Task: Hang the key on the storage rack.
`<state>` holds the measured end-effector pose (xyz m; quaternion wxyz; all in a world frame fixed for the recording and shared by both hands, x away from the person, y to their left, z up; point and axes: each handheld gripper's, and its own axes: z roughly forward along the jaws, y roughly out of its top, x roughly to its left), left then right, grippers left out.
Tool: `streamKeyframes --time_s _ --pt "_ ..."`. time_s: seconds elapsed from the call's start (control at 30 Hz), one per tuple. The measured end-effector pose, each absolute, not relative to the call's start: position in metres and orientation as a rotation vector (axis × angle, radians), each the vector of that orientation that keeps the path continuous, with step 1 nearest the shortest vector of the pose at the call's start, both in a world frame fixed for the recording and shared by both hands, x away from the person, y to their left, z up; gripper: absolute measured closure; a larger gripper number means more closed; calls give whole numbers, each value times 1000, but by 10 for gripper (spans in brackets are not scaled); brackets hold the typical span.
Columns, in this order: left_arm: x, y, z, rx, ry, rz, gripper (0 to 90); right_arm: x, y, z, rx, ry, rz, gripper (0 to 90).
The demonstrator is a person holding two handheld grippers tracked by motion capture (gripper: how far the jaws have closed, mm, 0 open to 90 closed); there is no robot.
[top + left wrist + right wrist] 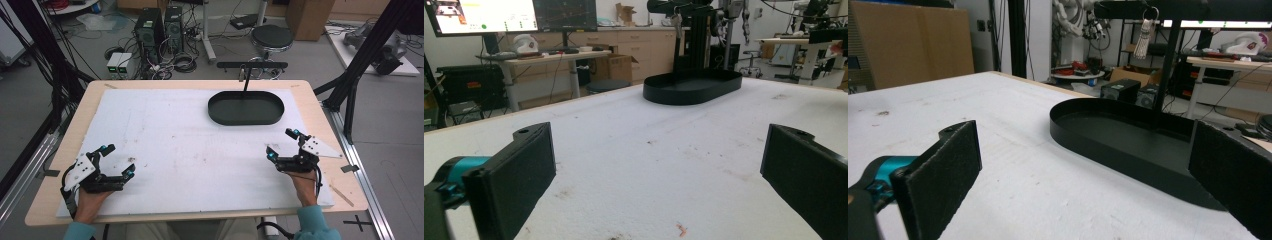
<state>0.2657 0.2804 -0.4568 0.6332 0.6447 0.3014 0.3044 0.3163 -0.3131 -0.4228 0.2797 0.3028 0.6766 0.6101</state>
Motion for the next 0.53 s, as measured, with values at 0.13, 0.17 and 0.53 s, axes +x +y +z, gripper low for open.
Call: streamKeyframes --time_s 0.13,0.17,0.53 --pt "265 280 -457 1476 691 697 17 318 -313 -437 840 1820 1646 4" --pt "265 280 -457 1478 690 698 17 320 -312 -440 847 1836 1631 4" --pt "265 281 -457 1468 693 701 17 318 -307 -449 858 1825 1611 5"
